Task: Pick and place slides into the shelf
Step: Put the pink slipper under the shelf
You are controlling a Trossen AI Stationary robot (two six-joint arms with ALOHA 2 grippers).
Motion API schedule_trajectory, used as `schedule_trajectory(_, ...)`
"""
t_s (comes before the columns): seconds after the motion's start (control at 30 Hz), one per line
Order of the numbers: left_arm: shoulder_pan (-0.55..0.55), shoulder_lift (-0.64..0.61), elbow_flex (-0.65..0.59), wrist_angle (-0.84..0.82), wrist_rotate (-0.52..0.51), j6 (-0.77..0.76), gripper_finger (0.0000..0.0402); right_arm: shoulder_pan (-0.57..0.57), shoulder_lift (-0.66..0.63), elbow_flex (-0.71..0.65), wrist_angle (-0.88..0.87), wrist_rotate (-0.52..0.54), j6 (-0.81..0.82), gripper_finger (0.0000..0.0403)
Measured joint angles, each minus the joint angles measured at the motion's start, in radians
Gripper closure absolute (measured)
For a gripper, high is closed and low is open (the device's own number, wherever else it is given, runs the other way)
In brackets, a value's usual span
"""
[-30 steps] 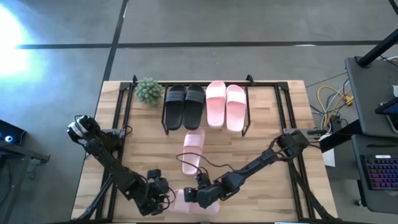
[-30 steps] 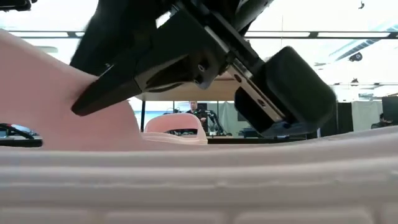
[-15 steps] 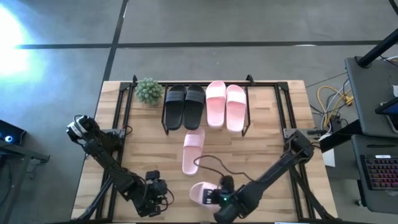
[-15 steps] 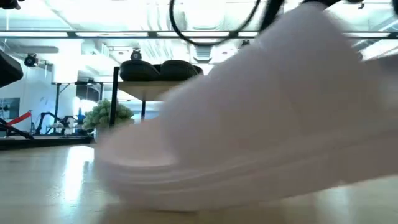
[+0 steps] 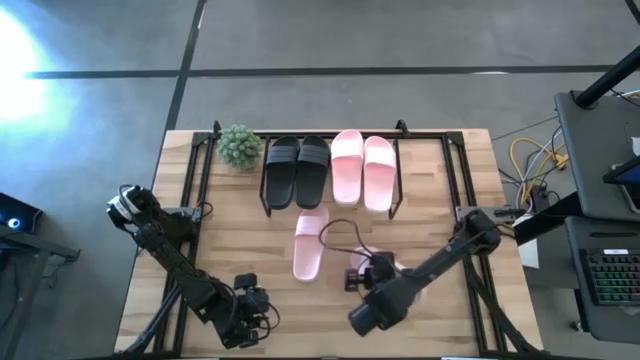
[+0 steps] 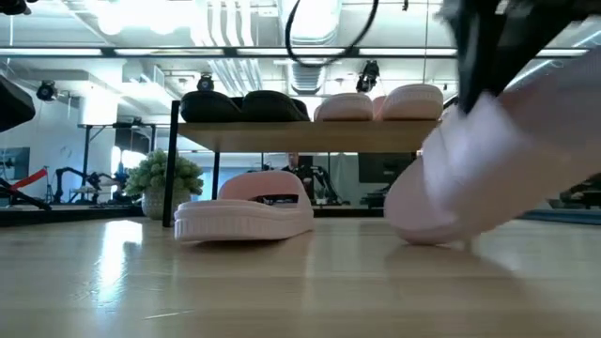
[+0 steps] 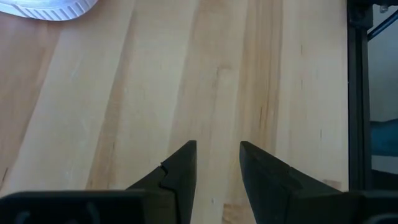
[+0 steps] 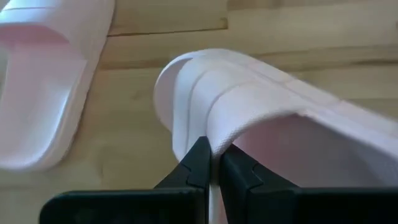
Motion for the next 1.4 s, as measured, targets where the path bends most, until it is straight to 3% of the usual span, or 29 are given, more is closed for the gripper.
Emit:
schedule_trajectory(0.23, 0.000, 0.000, 0.000, 0.000, 0.002, -0.001, 0.0295, -0.046, -0.011, -0.101, 0.143, 0.018, -0.001, 0.0380)
schedule_trajectory(0.4, 0.000, 0.000, 0.000, 0.001, 0.015, -0.003, 0.0295, -0.060, -0.025, -0.099, 0.168, 0.024, -0.060, 0.0329)
schedule_trajectory(0.67, 0.000, 0.000, -0.001, 0.001, 0.015, -0.003, 0.0295, -0.038, -0.060, -0.072, 0.216, -0.348, -0.275, 0.0244)
schedule_trajectory(0.9, 0.000, 0.000, -0.002, 0.002, 0.014, -0.003, 0.0295, 0.008, -0.068, -0.013, 0.101, -0.382, -0.496, 0.0219)
schedule_trajectory(1.0, 0.000, 0.000, -0.002, 0.002, 0.014, -0.003, 0.0295, 0.012, -0.069, -0.015, -0.057, -0.381, -0.599, 0.0225)
schedule_trajectory(1.13, 0.000, 0.000, -0.002, 0.004, 0.013, -0.004, 0.0295, 0.013, -0.073, -0.073, 0.015, -0.445, -0.689, 0.0253)
schedule_trajectory(1.23, 0.000, 0.000, -0.002, 0.011, 0.013, -0.005, 0.0295, 0.010, -0.064, -0.105, 0.146, -0.469, -0.784, 0.0299)
schedule_trajectory(1.4, 0.000, 0.000, -0.002, 0.014, 0.013, -0.006, 0.0295, 0.003, -0.018, -0.158, 0.160, -0.422, -0.843, 0.0384)
